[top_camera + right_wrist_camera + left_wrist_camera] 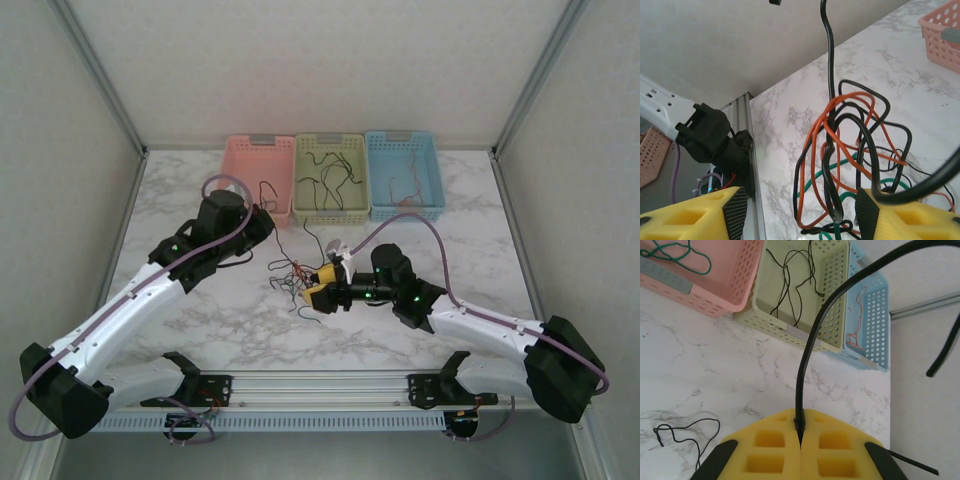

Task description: Untangle the cables

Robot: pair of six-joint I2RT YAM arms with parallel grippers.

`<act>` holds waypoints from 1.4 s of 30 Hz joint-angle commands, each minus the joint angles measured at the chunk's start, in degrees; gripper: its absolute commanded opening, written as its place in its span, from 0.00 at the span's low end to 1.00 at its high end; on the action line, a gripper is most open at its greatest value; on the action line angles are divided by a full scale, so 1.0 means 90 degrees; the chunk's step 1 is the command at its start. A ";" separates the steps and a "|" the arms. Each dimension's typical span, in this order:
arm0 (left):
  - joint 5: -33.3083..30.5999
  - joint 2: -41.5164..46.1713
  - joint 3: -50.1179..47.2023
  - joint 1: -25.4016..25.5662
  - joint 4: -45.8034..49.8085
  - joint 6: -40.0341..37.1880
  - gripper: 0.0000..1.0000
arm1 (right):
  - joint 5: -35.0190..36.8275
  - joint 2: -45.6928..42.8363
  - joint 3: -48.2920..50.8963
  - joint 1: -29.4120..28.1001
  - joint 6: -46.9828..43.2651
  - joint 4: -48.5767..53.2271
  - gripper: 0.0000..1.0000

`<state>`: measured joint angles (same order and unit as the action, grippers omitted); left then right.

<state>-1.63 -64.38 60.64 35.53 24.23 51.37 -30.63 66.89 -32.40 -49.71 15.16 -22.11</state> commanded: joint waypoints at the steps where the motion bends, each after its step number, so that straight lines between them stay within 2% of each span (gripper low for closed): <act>1: -0.0188 0.0218 0.0273 0.0027 -0.0140 0.0193 0.00 | 0.0196 0.0069 0.0115 -0.0088 -0.0244 -0.0275 0.63; 12: -0.0172 0.0383 0.0323 0.0027 -0.0131 0.0276 0.00 | 0.0510 0.0266 0.0368 -0.0241 -0.0609 -0.0658 0.66; 16: -0.0163 0.0415 0.0349 0.0027 -0.0112 0.0278 0.00 | 0.0576 0.0370 0.0305 -0.0257 -0.0687 -0.0727 0.62; 20: -0.0190 0.0425 0.0410 0.0027 -0.0037 0.0246 0.00 | 0.0449 0.0475 0.0236 -0.0252 -0.0718 -0.0714 0.46; 24: -0.0229 0.0444 0.0444 0.0027 -0.0012 0.0227 0.00 | 0.0411 0.0445 0.0190 -0.0254 -0.0814 -0.0480 0.13; 26: -0.0272 0.0447 0.0505 0.0027 0.0054 0.0183 0.00 | 0.0523 0.0345 0.0261 -0.0255 -0.0852 -0.0439 0.01; 31: -0.0631 0.0485 0.0765 -0.0006 0.0351 -0.0128 0.00 | 0.0693 0.0026 0.0385 -0.0255 -0.1039 -0.0088 0.00; 35: -0.1381 0.0446 0.1359 -0.0140 0.1045 -0.0890 0.00 | 0.1385 -0.0265 0.0450 -0.0179 -0.1047 0.0290 0.00; 42: -0.2387 0.0313 0.2295 -0.0566 0.2508 -0.2297 0.00 | 0.2396 -0.1242 0.0796 0.0725 -0.0506 0.0631 0.00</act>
<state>-15.25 -61.65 77.95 32.05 39.18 38.20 -15.29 59.16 -27.27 -46.28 8.12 -20.56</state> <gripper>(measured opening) 0.052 0.056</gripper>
